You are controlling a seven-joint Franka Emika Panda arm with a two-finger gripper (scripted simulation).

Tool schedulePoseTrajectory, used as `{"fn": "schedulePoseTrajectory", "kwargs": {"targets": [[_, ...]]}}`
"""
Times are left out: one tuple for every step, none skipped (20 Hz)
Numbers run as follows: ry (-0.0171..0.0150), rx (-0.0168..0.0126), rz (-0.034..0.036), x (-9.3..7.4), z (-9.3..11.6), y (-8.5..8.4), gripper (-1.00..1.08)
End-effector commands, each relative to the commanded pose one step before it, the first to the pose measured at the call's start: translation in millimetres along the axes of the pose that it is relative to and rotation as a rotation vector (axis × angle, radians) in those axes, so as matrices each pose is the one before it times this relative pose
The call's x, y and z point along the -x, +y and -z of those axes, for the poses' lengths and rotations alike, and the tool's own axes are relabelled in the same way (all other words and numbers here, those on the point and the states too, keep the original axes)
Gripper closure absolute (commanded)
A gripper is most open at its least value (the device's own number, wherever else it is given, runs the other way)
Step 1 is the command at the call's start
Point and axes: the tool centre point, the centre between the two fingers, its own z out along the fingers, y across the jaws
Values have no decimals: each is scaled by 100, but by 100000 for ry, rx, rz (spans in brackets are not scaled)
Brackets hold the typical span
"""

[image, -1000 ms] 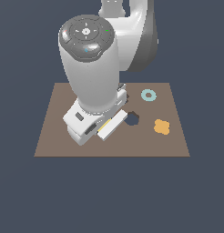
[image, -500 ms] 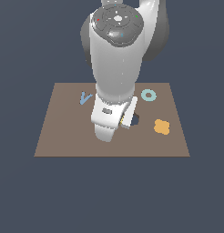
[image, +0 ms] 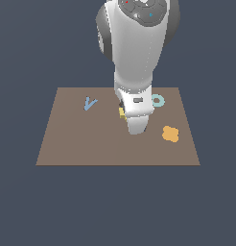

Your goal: Insert a designated object into the corresponding slot on a board.

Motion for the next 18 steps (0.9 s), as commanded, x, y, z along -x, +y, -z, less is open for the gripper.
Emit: {"fn": "schedulePoseTrajectory", "kwargs": {"targets": [[-38,61,10102,-436,84,-989,108],[0,-5,3454,-161,20,-347,108],[0,-5,3258,-150,18,-328,108],[0,-5,3065,-140,17,-309,108],[0,-5,2874,-131,16,-290,108],[0,-5,2687,-121,15,-272,108],[0,-5,2502,-111,14,-254,108],[0,-5,2321,-101,13,-236,108],[0,-5,2150,-93,12,-219,108],[0,-4,1979,-84,11,-202,108],[0,-4,1809,-76,10,-185,108],[0,-4,1638,-67,9,-168,108],[0,-4,1469,-59,8,-151,108],[0,-3,1301,-51,7,-135,108],[0,-3,1136,-42,6,-118,108],[0,-3,975,-35,5,-102,108],[0,-2,816,-27,4,-86,108],[0,-2,661,-21,4,-70,108]]}}
